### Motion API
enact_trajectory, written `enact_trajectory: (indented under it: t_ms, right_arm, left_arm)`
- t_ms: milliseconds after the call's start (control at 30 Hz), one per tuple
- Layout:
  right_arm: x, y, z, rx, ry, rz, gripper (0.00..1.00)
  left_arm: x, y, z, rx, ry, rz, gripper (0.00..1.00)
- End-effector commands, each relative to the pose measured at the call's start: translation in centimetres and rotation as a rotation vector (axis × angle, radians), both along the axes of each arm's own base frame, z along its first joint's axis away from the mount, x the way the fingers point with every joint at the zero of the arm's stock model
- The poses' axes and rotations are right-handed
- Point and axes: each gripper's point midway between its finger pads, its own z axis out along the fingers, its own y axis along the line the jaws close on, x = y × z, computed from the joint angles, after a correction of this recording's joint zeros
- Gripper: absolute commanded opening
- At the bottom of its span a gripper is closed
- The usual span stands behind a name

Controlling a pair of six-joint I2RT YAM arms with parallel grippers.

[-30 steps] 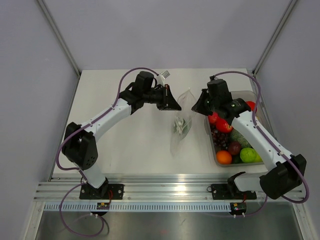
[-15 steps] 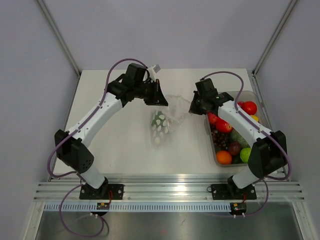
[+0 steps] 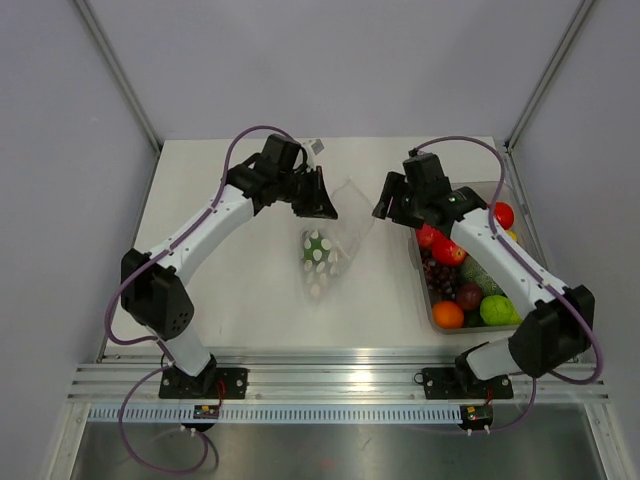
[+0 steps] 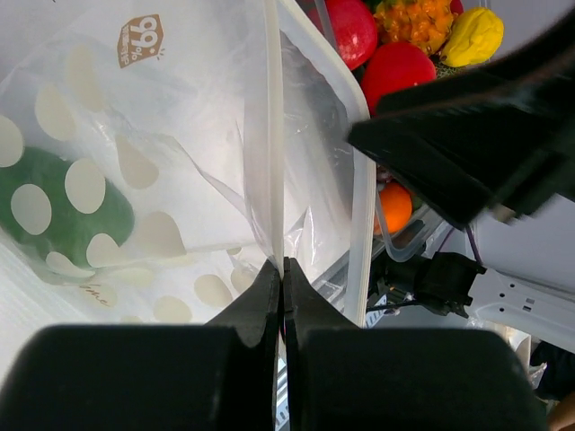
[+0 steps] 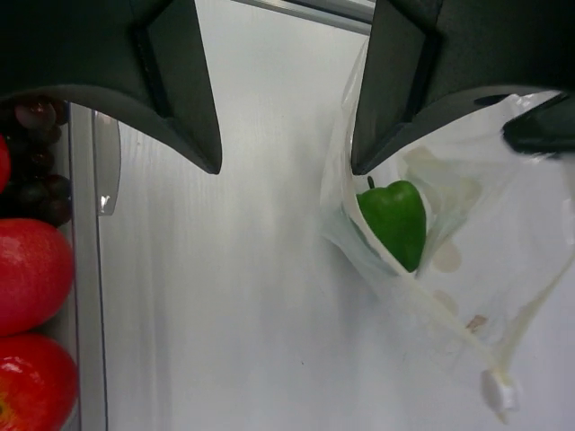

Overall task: Place the food in the zip-top bag and seal the zipper
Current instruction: Pick up the fake fruit from the bin.

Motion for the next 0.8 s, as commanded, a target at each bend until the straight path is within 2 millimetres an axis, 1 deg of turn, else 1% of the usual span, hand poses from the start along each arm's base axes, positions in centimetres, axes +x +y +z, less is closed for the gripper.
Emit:
enact_trajectory:
  t_ms: [0, 33, 67, 100, 133, 167, 200, 233, 267, 300, 333, 400, 433, 500, 533, 600, 633, 767]
  right_arm:
    - [-1.9, -1.9, 4.9, 0.005, -0.130, -0.026, 0.67]
    - [-2.4, -2.6, 5.3, -0.013, -0.136, -0.042, 0.68]
    - [-3.0, -3.6, 6.5, -0.014, -0.173, -0.066, 0.72]
    - [-3.1, -4.6, 7.0, -0.035, -0.196, -0.100, 0.73]
    - [-3.5, -5.3, 6.9, -0.047, -0.198, -0.119, 0.75]
    - [-3.9, -6.1, 7.6, -0.045, -0.224, -0.140, 0.79]
    - [-4.0, -7.3, 7.6, -0.056, -0.228, -0.169, 0.84]
    - [-4.1, -8.3, 6.8, -0.074, -0.215, -0.196, 0.88]
    - [-4.3, -9.1, 6.3, -0.080, -0.200, -0.216, 0.90]
    - [-4.0, -10.9, 5.5, -0.073, -0.166, -0.266, 0.92]
    - [-4.3, -11.8, 3.8, -0.076, -0.112, -0.287, 0.93]
    - [-4.2, -14.0, 2.3, -0.062, -0.071, -0.352, 0.94]
    - [-4.4, -14.6, 1.1, -0.066, -0.049, -0.366, 0.94]
    - [-4.4, -15.4, 0.0, -0.091, -0.027, -0.388, 0.94]
    - [-4.5, -16.0, -0.9, -0.106, -0.005, -0.402, 0.95]
    - [-4.2, -16.4, -2.4, -0.124, 0.035, -0.409, 0.95]
    - [-4.1, -16.8, -3.6, -0.132, 0.060, -0.416, 0.95]
    - [-3.8, -17.8, -5.6, -0.159, 0.094, -0.434, 0.96]
  left_arm:
    - [1.0, -0.6, 0.5, -0.013, -0.041, 0.016, 0.00]
    - [1.0, -0.6, 0.4, -0.013, -0.042, 0.017, 0.00]
    - [1.0, -0.6, 0.3, -0.009, -0.040, 0.017, 0.00]
    - [1.1, -0.6, 0.2, -0.008, -0.042, 0.018, 0.00]
    - [1.1, -0.7, 0.3, -0.010, -0.046, 0.018, 0.00]
    - [1.1, -0.7, 0.2, -0.009, -0.045, 0.017, 0.00]
    - [1.1, -0.7, 0.3, -0.012, -0.049, 0.016, 0.00]
    - [1.1, -0.8, 0.4, -0.013, -0.051, 0.017, 0.00]
    - [1.1, -0.8, 0.4, -0.013, -0.052, 0.019, 0.00]
    - [1.0, -0.9, 0.4, -0.012, -0.055, 0.016, 0.00]
    - [1.0, -0.9, 0.5, -0.013, -0.058, 0.015, 0.00]
    - [0.8, -1.0, 0.6, -0.013, -0.063, 0.012, 0.00]
    - [0.7, -0.9, 0.4, -0.008, -0.062, 0.011, 0.00]
    - [0.6, -1.0, 0.5, -0.010, -0.065, 0.008, 0.00]
    - [0.6, -1.0, 0.4, -0.010, -0.063, 0.008, 0.00]
    - [0.4, -1.1, 0.4, -0.012, -0.064, 0.001, 0.00]
    - [0.3, -1.3, 0.4, -0.013, -0.065, -0.004, 0.00]
    - [0.1, -1.6, 0.1, -0.010, -0.061, -0.014, 0.00]
